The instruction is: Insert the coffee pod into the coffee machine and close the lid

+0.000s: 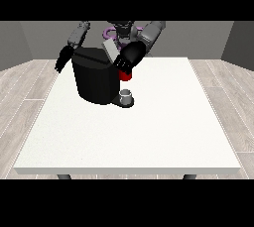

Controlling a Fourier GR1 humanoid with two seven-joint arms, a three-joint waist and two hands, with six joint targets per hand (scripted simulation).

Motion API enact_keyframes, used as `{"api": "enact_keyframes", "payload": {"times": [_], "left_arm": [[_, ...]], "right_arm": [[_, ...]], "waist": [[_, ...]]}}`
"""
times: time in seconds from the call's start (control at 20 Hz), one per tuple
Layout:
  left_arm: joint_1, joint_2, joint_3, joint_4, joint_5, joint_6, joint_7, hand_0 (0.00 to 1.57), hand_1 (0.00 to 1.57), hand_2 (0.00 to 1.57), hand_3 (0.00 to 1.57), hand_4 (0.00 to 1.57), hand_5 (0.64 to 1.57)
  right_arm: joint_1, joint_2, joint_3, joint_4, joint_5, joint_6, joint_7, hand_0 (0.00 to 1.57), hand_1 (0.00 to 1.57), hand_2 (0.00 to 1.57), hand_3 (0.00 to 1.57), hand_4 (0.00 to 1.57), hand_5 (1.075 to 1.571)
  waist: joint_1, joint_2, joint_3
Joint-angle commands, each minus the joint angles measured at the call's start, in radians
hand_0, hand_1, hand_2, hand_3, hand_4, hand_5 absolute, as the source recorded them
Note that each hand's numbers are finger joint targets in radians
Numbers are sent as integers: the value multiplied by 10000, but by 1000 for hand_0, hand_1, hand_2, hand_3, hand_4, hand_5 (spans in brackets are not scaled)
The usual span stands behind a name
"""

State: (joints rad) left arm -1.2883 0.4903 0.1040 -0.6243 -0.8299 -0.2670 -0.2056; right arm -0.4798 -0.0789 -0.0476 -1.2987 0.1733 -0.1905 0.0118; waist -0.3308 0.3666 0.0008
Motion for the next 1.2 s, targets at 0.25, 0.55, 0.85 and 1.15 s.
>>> {"api": "enact_keyframes", "payload": {"times": [0.25,0.55,0.85,1.15], "left_arm": [[115,436,-14,101,-312,564,-812,1144,1144,1115,841,0,1571],[-25,442,-276,-159,-738,893,-851,742,742,871,653,0,1571],[-784,1081,-29,79,-910,681,-481,0,0,587,459,0,1571],[-183,338,-240,-32,-958,827,-590,0,0,432,326,0,1571]], "right_arm": [[109,-9,212,-286,223,-36,232,0,0,0,0,71,1571],[-203,-55,-37,65,183,-178,-84,0,0,0,0,185,1571],[-737,-216,-53,136,277,-128,-92,0,0,0,0,207,1571],[-389,-133,-138,532,370,-350,-68,0,0,0,0,0,1571]], "waist": [[-160,214,-9],[42,436,-5],[-208,955,-2],[213,358,-4]]}}
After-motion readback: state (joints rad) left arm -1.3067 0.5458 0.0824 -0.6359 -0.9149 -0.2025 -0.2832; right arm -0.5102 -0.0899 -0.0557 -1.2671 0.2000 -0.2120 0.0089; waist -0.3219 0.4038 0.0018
